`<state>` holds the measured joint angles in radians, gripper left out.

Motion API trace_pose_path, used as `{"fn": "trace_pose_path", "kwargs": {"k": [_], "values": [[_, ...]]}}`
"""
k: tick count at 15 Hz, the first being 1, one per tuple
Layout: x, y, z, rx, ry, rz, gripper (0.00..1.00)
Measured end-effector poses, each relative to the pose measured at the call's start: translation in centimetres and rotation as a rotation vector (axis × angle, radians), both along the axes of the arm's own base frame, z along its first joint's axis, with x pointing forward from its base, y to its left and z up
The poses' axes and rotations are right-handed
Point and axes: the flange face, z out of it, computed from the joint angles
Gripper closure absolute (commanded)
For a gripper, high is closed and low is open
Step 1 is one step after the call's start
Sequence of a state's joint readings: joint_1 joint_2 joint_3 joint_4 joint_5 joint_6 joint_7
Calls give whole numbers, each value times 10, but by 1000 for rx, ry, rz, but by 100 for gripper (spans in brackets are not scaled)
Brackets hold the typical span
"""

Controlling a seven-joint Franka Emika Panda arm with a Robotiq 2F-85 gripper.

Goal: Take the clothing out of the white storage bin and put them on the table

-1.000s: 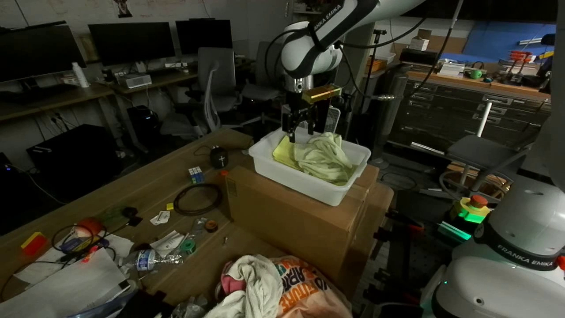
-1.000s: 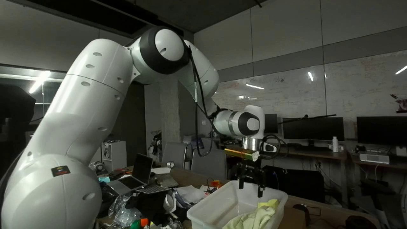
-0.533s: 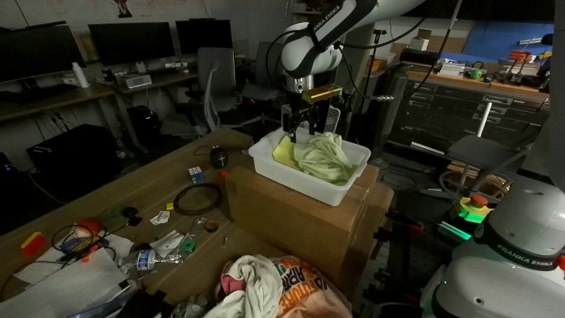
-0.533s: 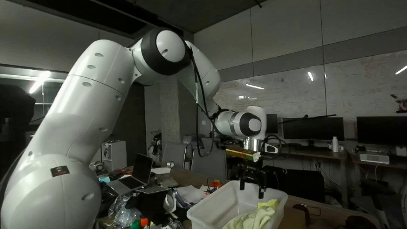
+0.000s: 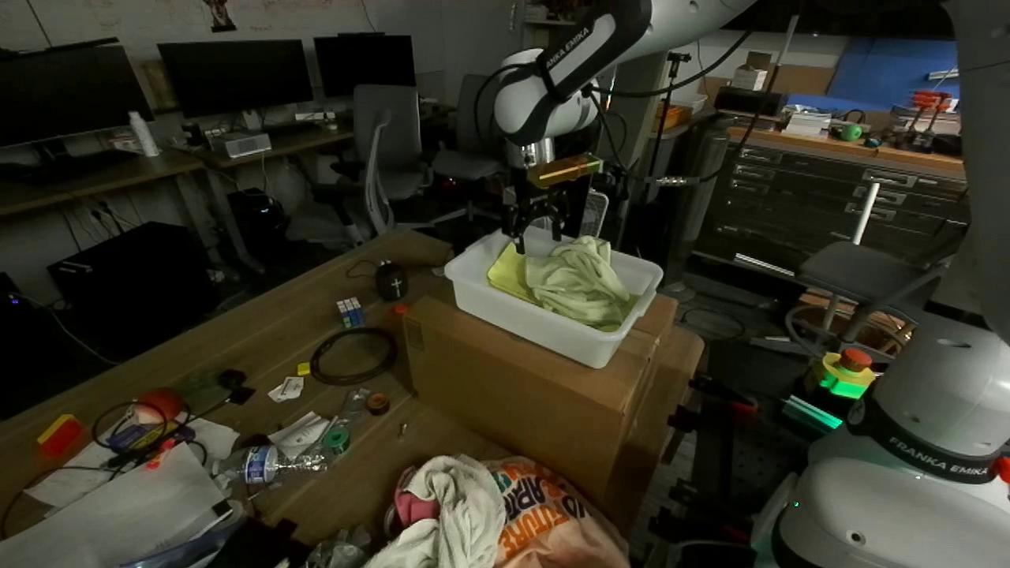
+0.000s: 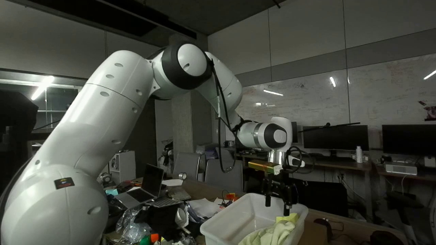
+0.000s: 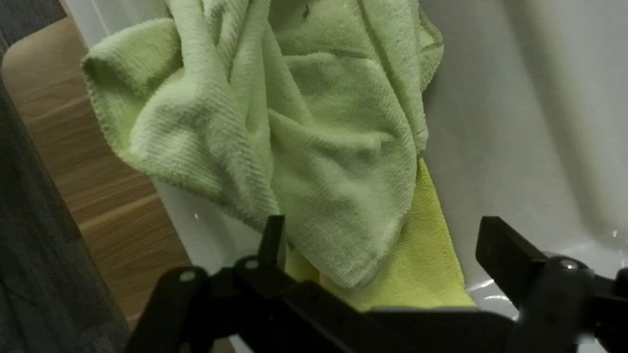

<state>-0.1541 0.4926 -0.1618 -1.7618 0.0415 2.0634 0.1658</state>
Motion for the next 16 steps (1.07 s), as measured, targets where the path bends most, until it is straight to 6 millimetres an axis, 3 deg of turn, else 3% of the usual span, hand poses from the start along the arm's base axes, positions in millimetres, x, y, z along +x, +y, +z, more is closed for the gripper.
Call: {"fn": "trace_pose_path", "kwargs": {"k": [5, 16], "values": [[13, -11, -5, -25, 13, -82, 0], [14, -9, -79, -3, 121, -108, 0]]}}
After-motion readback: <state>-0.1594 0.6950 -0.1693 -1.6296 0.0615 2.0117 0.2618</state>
